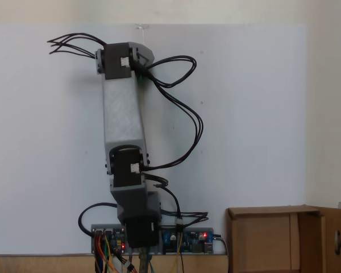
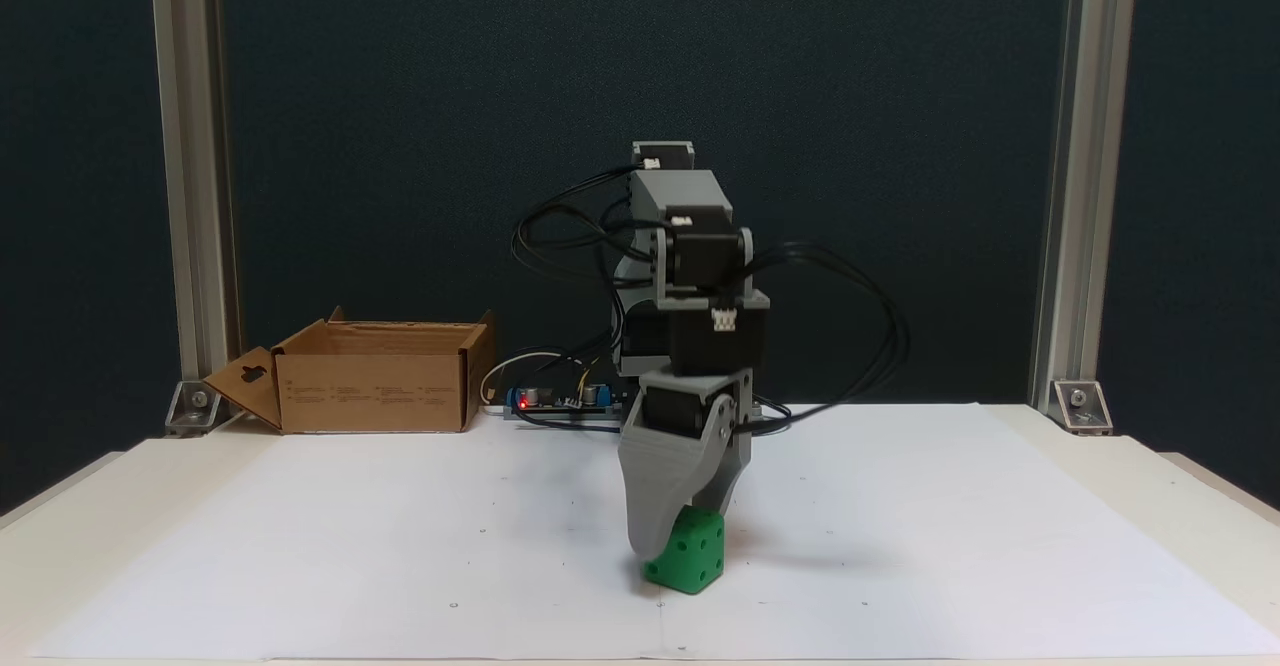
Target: Grasp a green dice and put it in the bin.
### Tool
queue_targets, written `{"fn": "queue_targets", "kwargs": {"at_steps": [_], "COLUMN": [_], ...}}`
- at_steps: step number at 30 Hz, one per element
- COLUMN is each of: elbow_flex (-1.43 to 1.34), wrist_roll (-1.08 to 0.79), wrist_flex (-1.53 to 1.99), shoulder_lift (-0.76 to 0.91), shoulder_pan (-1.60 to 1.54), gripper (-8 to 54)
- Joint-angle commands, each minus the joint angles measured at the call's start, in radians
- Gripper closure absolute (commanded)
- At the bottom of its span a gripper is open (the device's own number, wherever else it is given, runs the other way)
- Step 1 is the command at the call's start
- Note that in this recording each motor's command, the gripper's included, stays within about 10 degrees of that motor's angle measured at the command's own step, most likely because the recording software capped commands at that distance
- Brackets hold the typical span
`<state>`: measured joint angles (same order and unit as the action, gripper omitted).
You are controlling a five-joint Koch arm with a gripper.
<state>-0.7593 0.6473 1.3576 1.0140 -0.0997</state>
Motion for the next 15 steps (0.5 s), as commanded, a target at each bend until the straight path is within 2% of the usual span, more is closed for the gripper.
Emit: {"fn": "queue_targets", "kwargs": {"at_steps": [1,15], "elbow_flex": [0.014,0.014], "wrist_roll": [-0.026,-0.017], "wrist_flex": [-0.009,-0.057], "shoulder_lift": [0.006,-0.020], "shoulder_pan": [0.000,0.028], "gripper": [2.7,6.8]}}
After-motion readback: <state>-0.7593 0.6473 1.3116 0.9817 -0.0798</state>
